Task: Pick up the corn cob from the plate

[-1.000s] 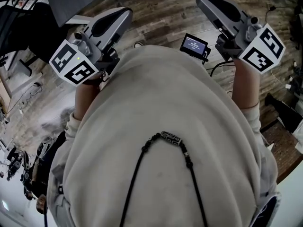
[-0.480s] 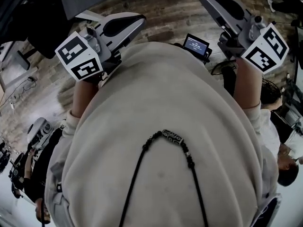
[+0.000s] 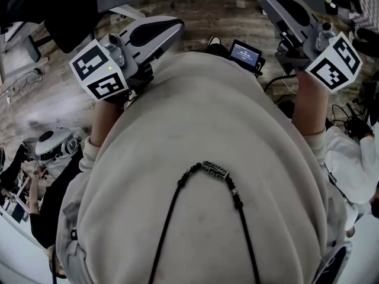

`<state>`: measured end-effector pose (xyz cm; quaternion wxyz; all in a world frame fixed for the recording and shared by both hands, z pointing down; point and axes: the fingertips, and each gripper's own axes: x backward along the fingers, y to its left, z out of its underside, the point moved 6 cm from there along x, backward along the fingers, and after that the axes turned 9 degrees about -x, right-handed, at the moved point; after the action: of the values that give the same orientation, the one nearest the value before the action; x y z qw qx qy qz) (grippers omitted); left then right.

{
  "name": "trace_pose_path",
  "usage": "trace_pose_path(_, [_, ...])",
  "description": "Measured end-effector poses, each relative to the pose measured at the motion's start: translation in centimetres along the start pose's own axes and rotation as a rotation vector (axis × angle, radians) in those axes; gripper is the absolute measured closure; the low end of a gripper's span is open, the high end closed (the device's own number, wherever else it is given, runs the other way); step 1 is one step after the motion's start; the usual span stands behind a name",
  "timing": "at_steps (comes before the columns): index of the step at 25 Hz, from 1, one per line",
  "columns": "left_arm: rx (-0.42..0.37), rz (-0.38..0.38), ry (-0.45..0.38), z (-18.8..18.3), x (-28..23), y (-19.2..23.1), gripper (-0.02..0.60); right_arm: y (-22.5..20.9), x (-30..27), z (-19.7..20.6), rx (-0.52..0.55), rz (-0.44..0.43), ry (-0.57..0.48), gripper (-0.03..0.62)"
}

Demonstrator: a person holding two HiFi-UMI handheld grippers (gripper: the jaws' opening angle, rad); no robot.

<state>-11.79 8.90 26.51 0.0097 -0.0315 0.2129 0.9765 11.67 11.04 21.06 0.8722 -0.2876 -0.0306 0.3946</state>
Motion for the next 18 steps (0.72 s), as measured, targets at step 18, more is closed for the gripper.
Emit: trace_pose_path(18, [0.006,-0.141,0.011,1.1,-2.6,-3.7,0.580,-3.0,1.7,1.3,-0.056,-0.147,0.011,0.577])
